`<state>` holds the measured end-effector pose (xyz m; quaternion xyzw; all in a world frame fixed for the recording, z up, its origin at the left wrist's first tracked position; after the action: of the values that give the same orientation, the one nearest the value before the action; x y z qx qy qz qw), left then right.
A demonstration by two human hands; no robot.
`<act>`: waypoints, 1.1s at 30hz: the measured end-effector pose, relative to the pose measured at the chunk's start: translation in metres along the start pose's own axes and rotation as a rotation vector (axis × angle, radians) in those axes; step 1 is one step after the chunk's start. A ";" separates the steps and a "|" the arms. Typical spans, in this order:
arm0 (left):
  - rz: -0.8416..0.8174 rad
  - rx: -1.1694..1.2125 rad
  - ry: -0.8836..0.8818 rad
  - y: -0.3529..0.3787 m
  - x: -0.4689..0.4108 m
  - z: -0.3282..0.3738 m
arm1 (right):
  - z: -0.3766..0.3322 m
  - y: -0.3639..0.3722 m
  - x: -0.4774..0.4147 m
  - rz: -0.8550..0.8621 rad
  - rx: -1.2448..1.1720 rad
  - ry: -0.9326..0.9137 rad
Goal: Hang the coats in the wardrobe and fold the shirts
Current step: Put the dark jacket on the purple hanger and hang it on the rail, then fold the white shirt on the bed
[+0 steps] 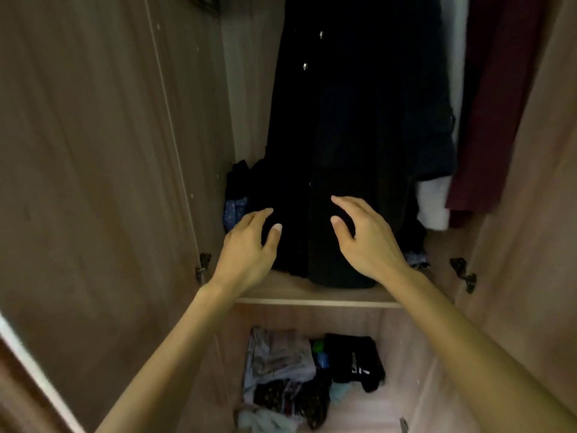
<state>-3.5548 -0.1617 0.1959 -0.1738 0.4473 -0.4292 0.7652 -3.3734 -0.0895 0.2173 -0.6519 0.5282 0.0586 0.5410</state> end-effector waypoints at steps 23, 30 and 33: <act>-0.420 0.224 0.261 0.091 0.274 0.174 | -0.045 -0.151 0.365 0.161 0.329 0.498; -0.623 0.385 0.476 0.163 0.421 0.328 | -0.048 -0.271 0.573 0.287 0.425 0.785; -0.725 0.397 0.584 0.184 0.502 0.397 | -0.064 -0.321 0.667 0.294 0.472 0.916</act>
<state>-3.0151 -0.5116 0.0221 -0.0416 0.4632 -0.7748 0.4283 -2.8732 -0.6020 0.0178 -0.3905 0.7946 -0.2774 0.3730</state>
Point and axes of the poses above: each hand's wrist, its own x-axis away from the middle knuckle, its own y-axis out of the palm, z = x × y, the point moved 9 cm from there along -x, towards the middle knuckle
